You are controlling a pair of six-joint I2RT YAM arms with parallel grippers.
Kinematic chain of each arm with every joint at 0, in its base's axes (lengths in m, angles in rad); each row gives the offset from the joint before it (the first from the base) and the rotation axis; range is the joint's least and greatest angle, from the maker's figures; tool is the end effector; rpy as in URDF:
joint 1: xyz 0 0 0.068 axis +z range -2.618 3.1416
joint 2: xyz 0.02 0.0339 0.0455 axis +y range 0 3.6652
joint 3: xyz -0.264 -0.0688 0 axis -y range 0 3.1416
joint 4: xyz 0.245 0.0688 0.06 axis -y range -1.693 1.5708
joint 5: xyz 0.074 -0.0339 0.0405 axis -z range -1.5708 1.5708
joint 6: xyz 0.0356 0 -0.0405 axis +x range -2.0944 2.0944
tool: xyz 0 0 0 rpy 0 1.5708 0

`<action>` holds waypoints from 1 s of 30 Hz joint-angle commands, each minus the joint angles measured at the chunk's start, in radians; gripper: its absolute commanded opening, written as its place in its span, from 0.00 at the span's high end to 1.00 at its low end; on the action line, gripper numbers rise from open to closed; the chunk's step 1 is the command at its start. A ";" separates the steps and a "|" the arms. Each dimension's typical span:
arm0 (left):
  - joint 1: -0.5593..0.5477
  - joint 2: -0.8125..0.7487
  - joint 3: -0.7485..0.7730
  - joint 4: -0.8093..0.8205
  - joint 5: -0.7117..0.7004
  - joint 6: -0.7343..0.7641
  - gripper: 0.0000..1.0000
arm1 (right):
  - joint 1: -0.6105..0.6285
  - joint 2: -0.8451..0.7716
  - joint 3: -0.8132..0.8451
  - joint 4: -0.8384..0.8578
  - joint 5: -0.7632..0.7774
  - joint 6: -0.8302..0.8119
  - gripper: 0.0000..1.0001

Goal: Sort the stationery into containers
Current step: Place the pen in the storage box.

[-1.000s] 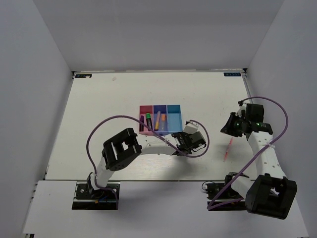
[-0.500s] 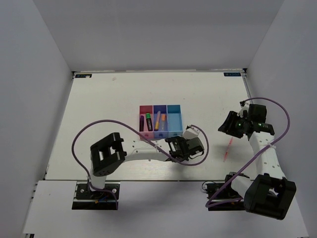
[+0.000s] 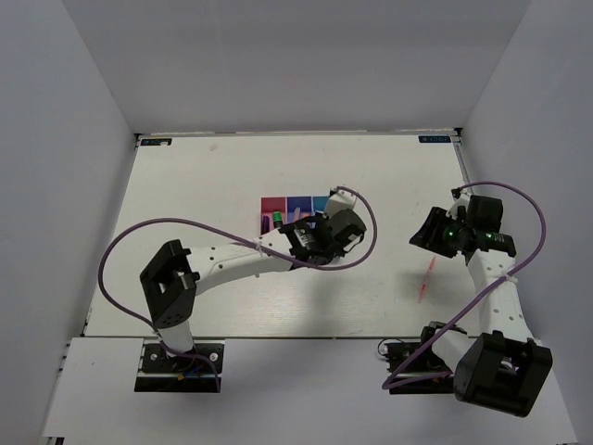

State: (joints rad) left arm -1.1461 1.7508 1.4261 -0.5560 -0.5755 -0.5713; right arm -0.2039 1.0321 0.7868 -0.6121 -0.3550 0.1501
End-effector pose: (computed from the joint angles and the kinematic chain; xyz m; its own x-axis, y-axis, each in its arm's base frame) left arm 0.1762 -0.3426 0.2718 -0.6034 0.2335 -0.7625 0.3511 0.9363 0.0088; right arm 0.2053 -0.0298 0.2576 -0.7371 0.2956 -0.6077 0.0782 0.9305 0.3577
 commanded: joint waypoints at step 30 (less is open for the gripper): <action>0.227 0.116 0.132 0.065 0.232 0.004 0.43 | -0.083 0.039 -0.035 0.005 -0.133 -0.093 0.44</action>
State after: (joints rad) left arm -0.9016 1.9957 1.5738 -0.5247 -0.3836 -0.5816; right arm -0.2741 1.0706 0.7544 -0.6117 -0.4511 0.0937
